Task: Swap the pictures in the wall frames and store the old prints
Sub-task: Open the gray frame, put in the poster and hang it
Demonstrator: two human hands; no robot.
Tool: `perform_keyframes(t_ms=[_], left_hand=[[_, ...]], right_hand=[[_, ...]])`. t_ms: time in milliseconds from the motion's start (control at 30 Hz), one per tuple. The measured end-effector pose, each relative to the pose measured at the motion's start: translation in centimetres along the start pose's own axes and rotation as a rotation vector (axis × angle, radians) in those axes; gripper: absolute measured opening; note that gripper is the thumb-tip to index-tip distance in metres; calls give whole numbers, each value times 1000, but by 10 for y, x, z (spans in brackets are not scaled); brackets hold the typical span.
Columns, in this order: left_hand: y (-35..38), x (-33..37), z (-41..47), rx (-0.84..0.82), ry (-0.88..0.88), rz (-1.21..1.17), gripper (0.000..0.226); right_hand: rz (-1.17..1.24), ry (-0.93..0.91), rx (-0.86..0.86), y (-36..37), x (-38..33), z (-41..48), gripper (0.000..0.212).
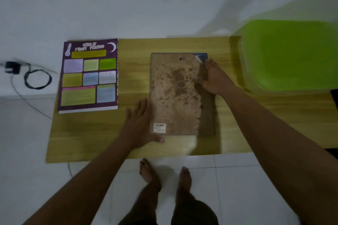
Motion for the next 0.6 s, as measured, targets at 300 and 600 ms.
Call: perform_keyframes(t_ms=[300,600], left_hand=[[10,-3,-6,60,-94,-67,142],[5,7,-2,102,-141,-165,144]], right_hand=[[41,-55,-30,13,-8,22,67],[195,-31,-28,-7,-1,43,53]])
Point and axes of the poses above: each hand's wrist, its own z-axis towards the middle knuckle, its own y-axis out of the palm, x = y × z, the point moved 5 cm from there along z, towards the middle knuckle, and after that the axes turned 4 degrees about -x, right-handed, at the moved point
